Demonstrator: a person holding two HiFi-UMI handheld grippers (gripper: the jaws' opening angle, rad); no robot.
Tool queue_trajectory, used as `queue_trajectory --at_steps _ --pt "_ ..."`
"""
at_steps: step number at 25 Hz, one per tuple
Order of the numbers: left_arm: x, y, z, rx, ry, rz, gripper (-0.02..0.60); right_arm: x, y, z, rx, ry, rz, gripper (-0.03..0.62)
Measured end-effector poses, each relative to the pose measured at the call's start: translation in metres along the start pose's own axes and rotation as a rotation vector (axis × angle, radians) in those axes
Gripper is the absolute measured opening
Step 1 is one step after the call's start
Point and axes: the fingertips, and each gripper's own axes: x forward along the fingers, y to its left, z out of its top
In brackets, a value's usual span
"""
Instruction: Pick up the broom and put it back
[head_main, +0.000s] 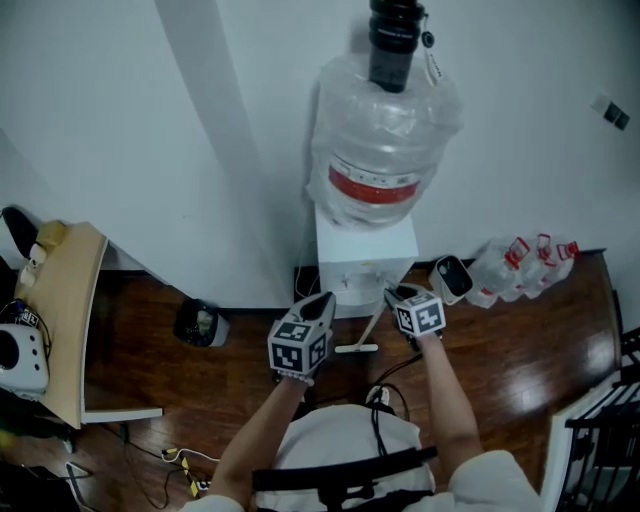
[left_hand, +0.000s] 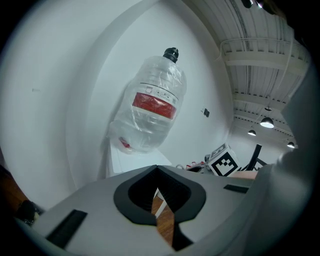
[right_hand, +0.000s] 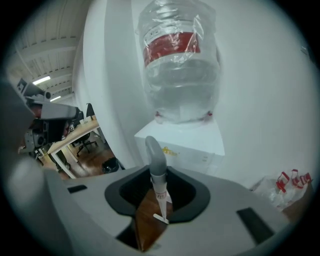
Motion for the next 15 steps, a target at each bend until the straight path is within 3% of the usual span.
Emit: queue_trajectory --at_steps 15 --pt "-0.016 0.019 0.002 -0.022 -0.017 0.078 -0.012 0.062 -0.046 0.055 0.028 0.014 -0.101 0.134"
